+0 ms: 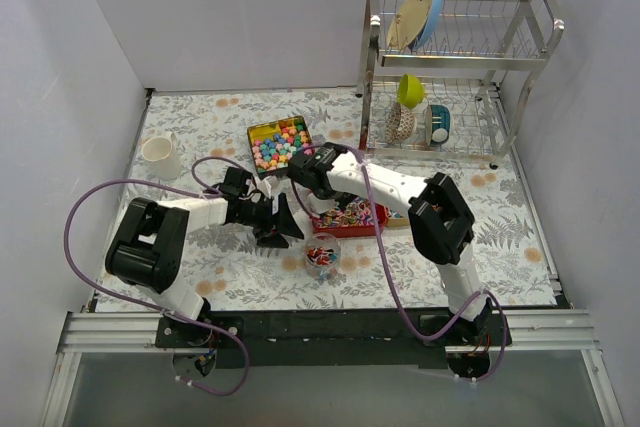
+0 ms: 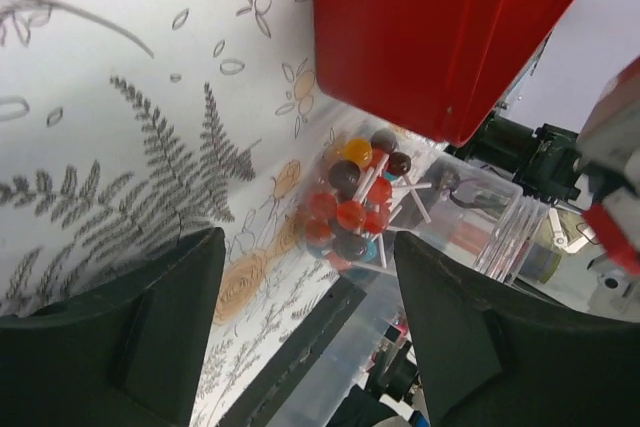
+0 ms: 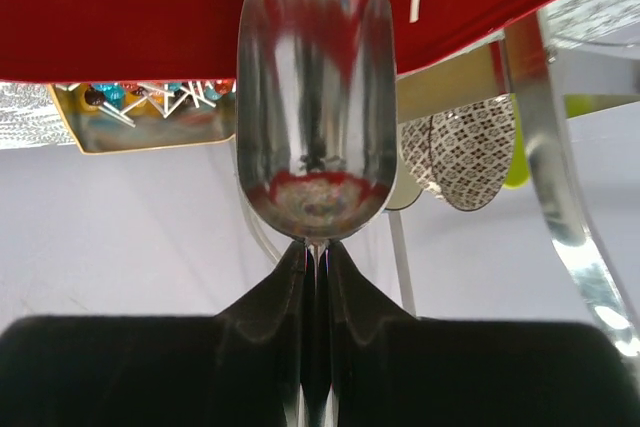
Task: Pack the candies
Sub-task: Scoop the fake candies from the storage box, then place the fake candies in the packing bottle.
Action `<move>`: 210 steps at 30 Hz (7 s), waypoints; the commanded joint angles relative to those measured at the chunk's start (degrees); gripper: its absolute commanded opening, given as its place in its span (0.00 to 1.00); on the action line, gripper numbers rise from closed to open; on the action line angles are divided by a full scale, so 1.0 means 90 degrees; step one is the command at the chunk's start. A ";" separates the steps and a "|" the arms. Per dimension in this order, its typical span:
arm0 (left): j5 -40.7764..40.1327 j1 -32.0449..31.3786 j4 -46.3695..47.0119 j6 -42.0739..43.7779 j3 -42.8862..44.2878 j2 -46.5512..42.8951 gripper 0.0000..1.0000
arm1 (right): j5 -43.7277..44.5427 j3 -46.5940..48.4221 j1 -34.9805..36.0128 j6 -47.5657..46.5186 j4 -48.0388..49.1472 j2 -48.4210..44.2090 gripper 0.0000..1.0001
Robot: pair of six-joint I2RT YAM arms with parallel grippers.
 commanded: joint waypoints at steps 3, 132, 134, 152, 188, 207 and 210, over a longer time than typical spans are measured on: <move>0.0346 -0.0045 0.0564 -0.0137 0.0141 0.0444 0.66 | -0.1223 0.0587 0.0432 -0.0213 -0.0157 0.0390 0.01; 0.0571 0.0267 -0.0724 0.1190 0.1059 0.1452 0.46 | -0.5962 0.0090 -0.1236 0.3791 0.3270 0.0733 0.01; 0.0551 0.0335 -0.1143 0.1453 0.1205 0.1306 0.48 | -0.5962 -0.0153 -0.1276 0.3733 0.3523 0.0625 0.01; 0.1254 0.0950 -0.3567 0.2890 0.2563 0.1080 0.56 | -0.5981 -0.1512 -0.1481 0.3869 0.4238 -0.0576 0.01; 0.0464 0.1497 -0.3031 0.3057 0.2574 0.0466 0.58 | -0.5583 -0.2284 -0.1540 0.0267 0.1504 -0.3779 0.01; -0.0708 0.1849 -0.2571 0.2568 0.2388 0.0055 0.60 | -0.2496 -0.1415 0.0666 0.0051 -0.0156 -0.2999 0.01; -0.0728 0.1849 -0.2523 0.2519 0.2466 0.0016 0.61 | -0.1940 -0.1551 0.0910 -0.0036 -0.0166 -0.2979 0.01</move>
